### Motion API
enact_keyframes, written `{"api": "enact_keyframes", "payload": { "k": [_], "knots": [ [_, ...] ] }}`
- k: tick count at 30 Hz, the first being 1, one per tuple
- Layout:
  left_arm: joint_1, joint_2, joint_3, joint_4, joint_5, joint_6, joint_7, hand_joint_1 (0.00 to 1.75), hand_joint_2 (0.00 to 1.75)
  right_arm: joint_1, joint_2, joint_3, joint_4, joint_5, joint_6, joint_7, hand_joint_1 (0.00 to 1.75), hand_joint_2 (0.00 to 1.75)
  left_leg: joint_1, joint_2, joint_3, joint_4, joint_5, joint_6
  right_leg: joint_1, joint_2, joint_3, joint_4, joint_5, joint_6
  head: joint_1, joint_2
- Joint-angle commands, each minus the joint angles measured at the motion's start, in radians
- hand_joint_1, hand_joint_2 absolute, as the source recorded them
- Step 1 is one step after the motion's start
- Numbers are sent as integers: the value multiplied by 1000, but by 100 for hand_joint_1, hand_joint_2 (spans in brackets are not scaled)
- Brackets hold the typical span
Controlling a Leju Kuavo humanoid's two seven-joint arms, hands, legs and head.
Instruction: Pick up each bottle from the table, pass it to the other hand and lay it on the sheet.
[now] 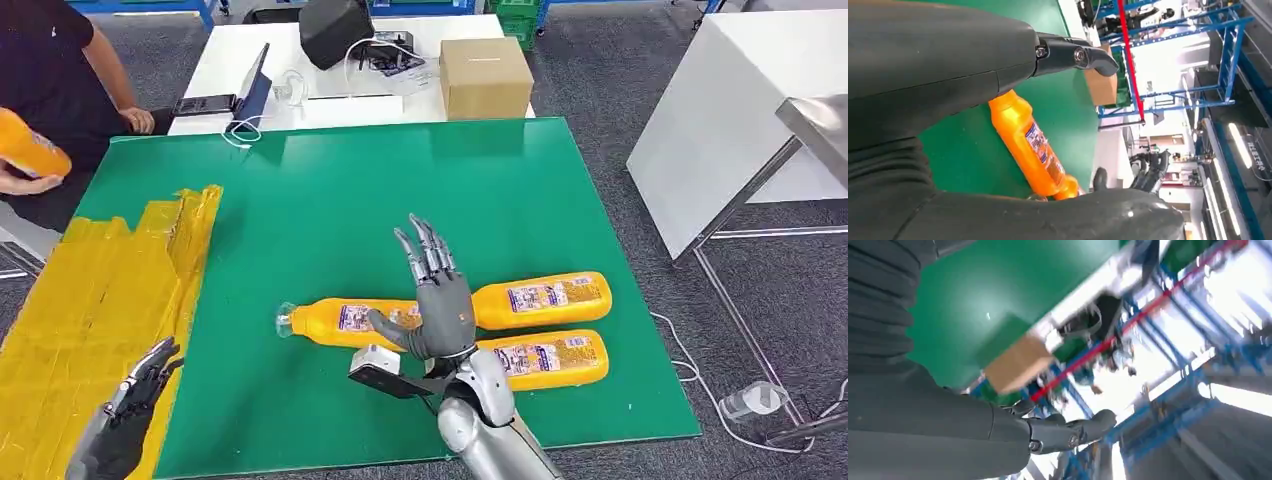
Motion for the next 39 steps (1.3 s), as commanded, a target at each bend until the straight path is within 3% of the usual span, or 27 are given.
{"api": "enact_keyframes", "payload": {
  "k": [1, 2, 5, 13, 28, 36, 39],
  "knots": [
    [0, -56, 85, -14, -7, -21, 5, 0, 0, -29, -57, 27, -2, 65, 178, 118, 0, 175, 0, 0, 1, 0, 0, 1, 1, 0, 2, -1, 0, 0, 0, 0],
    [0, -56, 85, -14, -7, -21, 5, 0, 0, -29, -57, 27, -2, 65, 178, 118, 0, 175, 0, 0, 1, 0, 0, 1, 0, 0, 1, -1, 0, 0, 0, 0],
    [-23, -50, 94, 9, -7, -37, 5, 0, 0, -119, -56, 60, 149, 60, 347, 192, 0, 175, 0, 1, 1, 0, 0, 1, 0, 2, 1, -1, 0, 0, 0, 0],
    [-75, -34, 60, 73, -12, -10, 5, 0, 0, -340, -13, 80, 559, 26, 453, 238, 0, 175, 0, 1, 2, -2, 1, 1, 0, 1, 3, -2, 1, -1, 0, 0],
    [-91, -30, 43, 94, -6, 11, 5, 0, 0, -392, 10, 98, 665, 35, 492, 264, 0, 175, -1, 0, 0, -1, 1, 1, 0, -1, 1, -1, 1, 0, 0, 0],
    [-174, 8, -7, 184, 7, 35, 5, 0, 0, -483, 24, 176, 823, 52, 747, 306, 0, 175, 0, -2, 1, -1, 2, 1, 0, -3, 2, -1, 1, 0, 0, 0],
    [-174, 8, -7, 184, 7, 35, 5, 0, 0, -483, 24, 176, 823, 52, 747, 306, 0, 175, 0, -2, 3, -2, 2, 1, 0, -3, 4, -2, 1, 0, 0, 0]
  ]
}}
